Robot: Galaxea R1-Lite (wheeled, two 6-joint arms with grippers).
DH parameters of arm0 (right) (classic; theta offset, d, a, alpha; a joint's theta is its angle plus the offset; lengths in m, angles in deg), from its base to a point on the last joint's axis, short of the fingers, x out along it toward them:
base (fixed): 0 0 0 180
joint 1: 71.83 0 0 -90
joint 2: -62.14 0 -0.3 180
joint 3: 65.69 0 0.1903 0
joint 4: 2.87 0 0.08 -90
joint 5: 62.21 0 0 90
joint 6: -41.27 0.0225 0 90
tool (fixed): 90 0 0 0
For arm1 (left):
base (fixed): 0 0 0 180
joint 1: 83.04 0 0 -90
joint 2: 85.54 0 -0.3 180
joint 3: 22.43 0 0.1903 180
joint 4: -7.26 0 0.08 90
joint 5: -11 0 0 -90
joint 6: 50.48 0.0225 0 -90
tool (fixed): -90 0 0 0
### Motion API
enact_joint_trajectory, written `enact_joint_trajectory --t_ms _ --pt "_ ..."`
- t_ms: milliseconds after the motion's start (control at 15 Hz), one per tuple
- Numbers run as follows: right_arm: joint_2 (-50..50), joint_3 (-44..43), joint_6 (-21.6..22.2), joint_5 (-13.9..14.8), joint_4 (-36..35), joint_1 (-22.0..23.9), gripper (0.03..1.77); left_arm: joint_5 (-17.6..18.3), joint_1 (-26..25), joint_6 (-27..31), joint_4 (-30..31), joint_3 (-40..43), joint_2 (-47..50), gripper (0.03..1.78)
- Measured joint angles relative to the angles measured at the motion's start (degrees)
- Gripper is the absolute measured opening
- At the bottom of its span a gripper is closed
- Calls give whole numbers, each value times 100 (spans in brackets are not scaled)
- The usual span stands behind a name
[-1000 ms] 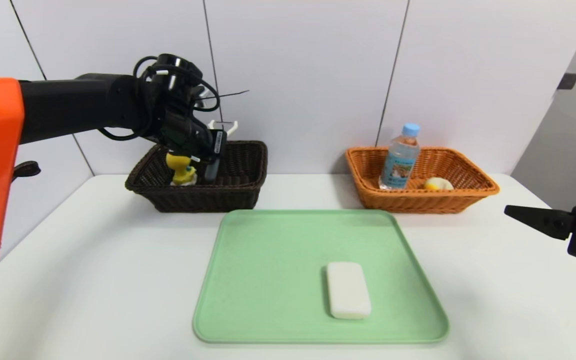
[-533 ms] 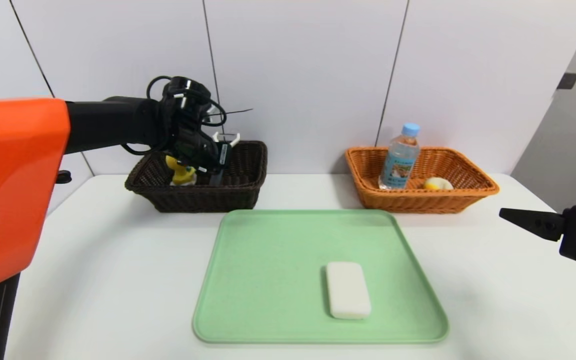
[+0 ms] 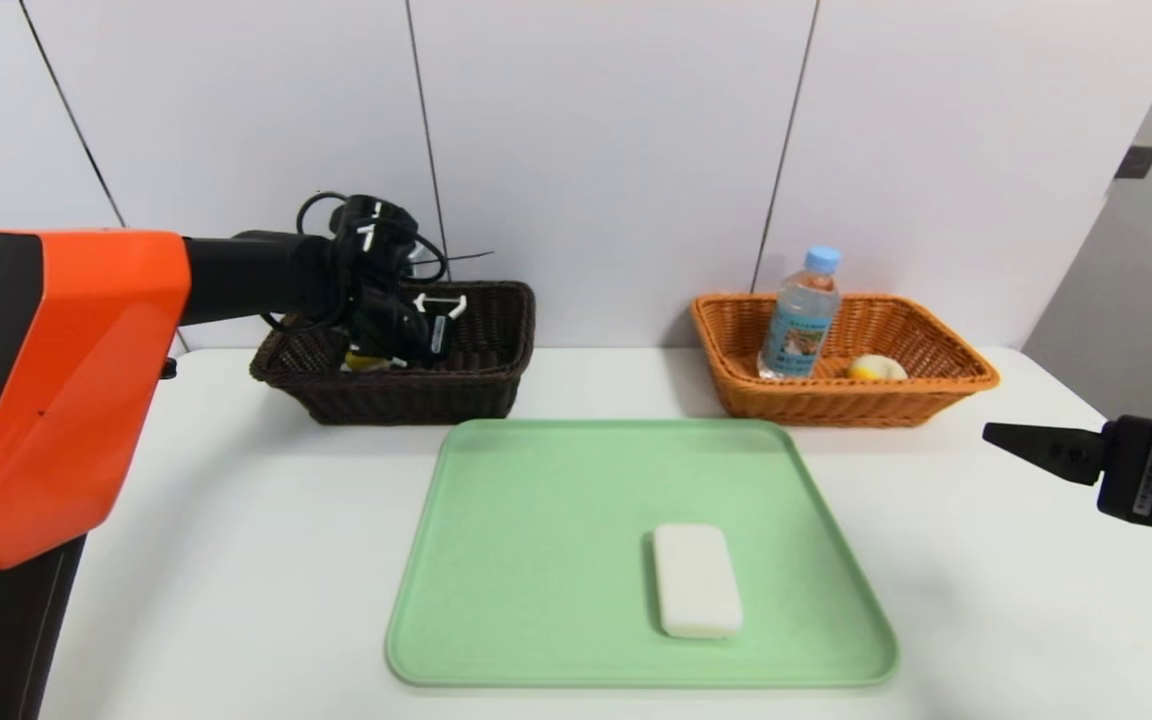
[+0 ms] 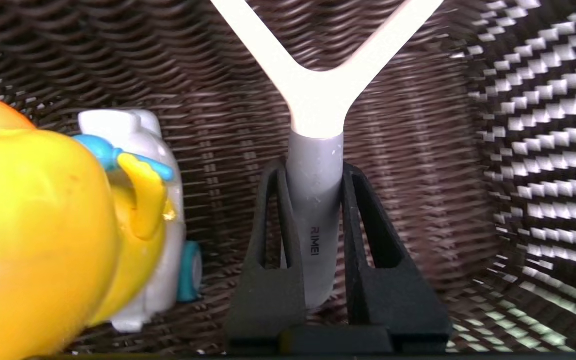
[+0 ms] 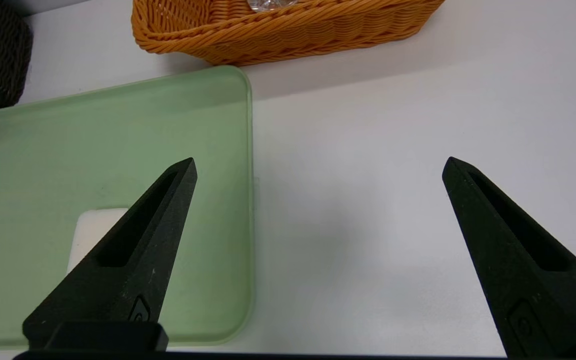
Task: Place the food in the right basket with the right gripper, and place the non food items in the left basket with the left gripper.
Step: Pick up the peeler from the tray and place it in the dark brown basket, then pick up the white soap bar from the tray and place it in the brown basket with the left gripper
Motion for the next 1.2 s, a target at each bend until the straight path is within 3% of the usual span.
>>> enact_joint_trajectory --t_ms 67,333,667,1000,1200 --pt "-24 0 6 4 0 0 170 -7 -13 6 9 -2 -30 31" --pt "-101 0 12 22 0 0 170 -5 -52 -2 57 0 -52 88" --pt "-121 22 15 41 -2 -2 170 -9 202 -167 -466 9 646 127" --pt "-123 122 17 45 2 -5 170 -145 1415 -1122 -1991 9 1840 147" --pt "-107 152 12 50 5 0 170 -840 2322 -2007 -2504 9 2085 154"
